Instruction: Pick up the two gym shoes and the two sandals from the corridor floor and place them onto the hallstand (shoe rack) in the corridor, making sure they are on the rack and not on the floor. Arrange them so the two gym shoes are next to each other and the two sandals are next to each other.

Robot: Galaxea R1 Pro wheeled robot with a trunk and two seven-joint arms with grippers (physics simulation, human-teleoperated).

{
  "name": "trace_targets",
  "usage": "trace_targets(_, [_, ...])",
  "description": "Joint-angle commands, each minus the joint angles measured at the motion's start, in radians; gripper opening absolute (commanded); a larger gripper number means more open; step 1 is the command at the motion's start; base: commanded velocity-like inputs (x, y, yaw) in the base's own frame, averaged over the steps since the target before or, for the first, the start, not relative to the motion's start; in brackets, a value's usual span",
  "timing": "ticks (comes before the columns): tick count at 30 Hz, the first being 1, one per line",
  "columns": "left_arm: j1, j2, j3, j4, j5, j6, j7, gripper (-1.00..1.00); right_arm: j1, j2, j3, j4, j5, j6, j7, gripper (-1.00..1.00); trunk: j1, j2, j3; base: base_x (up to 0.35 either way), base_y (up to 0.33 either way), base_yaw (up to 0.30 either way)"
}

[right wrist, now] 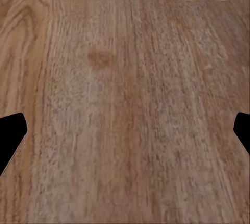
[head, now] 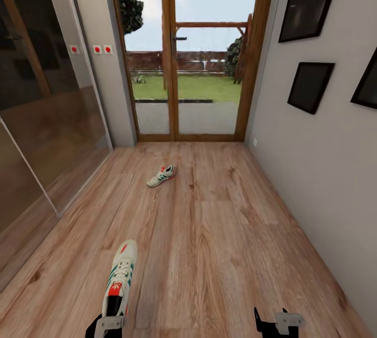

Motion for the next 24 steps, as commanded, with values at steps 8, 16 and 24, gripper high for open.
trace_targets(8, [-0.001, 0.000, 0.003, 0.000, -0.002, -0.003, -0.002, -1.00, -0.001, 0.000, -0.007, 0.001, 0.010, -0.003, -0.002, 1.00, 0.000, 0.000, -0.001, 0.340, 0.000, 0.000])
trace_targets(16, [-0.001, 0.000, 0.003, 0.000, -0.002, -0.003, -0.002, -1.00, -0.001, 0.000, -0.008, 0.001, 0.010, -0.003, -0.002, 1.00, 0.000, 0.000, -0.001, 0.340, 0.000, 0.000])
trace_targets(24, [-0.001, 0.000, 0.003, 0.000, -0.002, -0.003, -0.002, -1.00, -0.001, 0.000, -0.007, 0.001, 0.010, -0.003, -0.002, 1.00, 0.000, 0.000, -0.001, 0.340, 0.000, 0.000])
